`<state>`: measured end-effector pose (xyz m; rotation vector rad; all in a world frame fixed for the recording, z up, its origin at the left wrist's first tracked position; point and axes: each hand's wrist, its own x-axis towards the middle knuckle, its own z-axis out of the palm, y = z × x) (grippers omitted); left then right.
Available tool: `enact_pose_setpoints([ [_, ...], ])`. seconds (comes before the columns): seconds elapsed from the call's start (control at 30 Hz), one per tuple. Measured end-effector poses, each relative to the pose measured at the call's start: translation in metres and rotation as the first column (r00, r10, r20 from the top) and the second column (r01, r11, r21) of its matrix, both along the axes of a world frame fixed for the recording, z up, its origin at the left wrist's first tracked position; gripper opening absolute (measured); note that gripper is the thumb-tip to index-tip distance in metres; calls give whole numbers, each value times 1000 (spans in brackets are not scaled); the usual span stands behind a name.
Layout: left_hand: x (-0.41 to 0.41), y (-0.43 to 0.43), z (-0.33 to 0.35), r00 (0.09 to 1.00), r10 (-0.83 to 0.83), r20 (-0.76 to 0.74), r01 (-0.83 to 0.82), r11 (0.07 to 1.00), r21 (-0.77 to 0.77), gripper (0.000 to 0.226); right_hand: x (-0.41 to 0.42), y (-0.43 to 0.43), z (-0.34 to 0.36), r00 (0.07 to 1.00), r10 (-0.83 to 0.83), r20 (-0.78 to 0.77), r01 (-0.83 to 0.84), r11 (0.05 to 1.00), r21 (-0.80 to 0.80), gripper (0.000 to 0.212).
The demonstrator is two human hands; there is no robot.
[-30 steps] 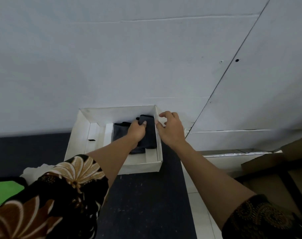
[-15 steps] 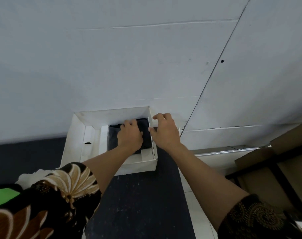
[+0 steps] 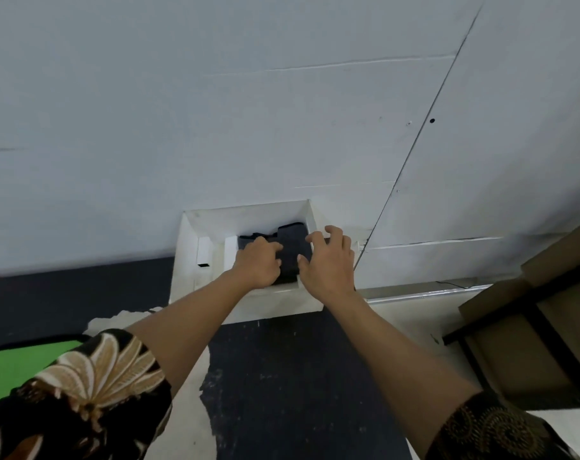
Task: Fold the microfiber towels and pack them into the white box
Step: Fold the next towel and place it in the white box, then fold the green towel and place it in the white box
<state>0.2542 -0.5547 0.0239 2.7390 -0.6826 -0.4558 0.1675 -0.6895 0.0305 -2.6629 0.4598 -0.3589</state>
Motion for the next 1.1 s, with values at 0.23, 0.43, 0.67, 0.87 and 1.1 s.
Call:
enact_pose_setpoints([
  [0.23,-43,89,33,979,79,188,-59,992,-111,42,-31,75,17,1000,6,-2,-6,998,-67,43],
  [0.43,-89,196,44,965,122,230,-107,992,-73,47,-75,155,13,998,25,-55,-28,998,-57,44],
  [0.67,-136,315,24,956,201,212,-216,975,49,52,-118,260,-8,995,37,-96,-34,999,34,49],
  [0.87,-177,400,1,947,288,141,-308,940,149,58,-149,338,-33,976,125,-181,-114,991,66,55],
  [1.1,-217,487,-35,912,409,20,-399,876,272,63,-171,407,-57,902,269,-338,-261,963,68,59],
])
